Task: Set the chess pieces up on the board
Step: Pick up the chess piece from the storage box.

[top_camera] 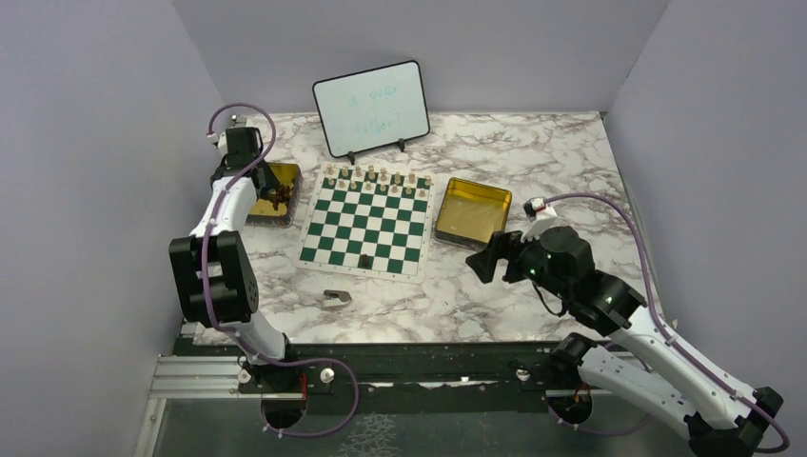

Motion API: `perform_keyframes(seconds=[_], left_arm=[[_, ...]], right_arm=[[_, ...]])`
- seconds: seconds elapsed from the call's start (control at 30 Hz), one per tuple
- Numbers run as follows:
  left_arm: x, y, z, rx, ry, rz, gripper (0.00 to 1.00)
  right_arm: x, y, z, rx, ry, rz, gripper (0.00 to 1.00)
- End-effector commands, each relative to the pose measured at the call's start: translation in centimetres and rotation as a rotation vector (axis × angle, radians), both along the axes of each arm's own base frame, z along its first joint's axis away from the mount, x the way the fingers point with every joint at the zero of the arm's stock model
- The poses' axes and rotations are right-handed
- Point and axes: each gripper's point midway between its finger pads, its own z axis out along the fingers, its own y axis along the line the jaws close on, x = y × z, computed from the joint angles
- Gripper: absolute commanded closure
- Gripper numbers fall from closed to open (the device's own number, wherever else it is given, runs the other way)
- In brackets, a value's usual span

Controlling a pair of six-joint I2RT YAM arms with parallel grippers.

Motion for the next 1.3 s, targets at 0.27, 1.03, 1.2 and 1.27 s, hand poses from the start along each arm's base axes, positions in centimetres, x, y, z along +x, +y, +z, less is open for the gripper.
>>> perform_keyframes(seconds=[0.27, 1.03, 1.2, 1.27], left_arm=[[3.3, -0.7, -2.2, -0.029, 0.014, -0.093, 0.57], [6.3, -1.2, -5.1, -0.061, 0.089, -0.182, 0.61], [7.4, -0.9, -5.0, -0.047, 0.091, -0.185, 0.61], [7.6, -0.6, -5.0, -0.035, 0.098, -0.184, 0.61]], right_arm=[[0.4, 0.8, 1.0, 0.031, -0.022, 0.010, 0.00], [0.5, 0.2, 0.9, 0.013, -0.036, -0.007, 0.00], [0.5, 0.1, 1.0, 0.012, -0.038, -0.008, 0.00], [0.5, 0.1, 1.0, 0.009, -0.037, -0.011, 0.00]])
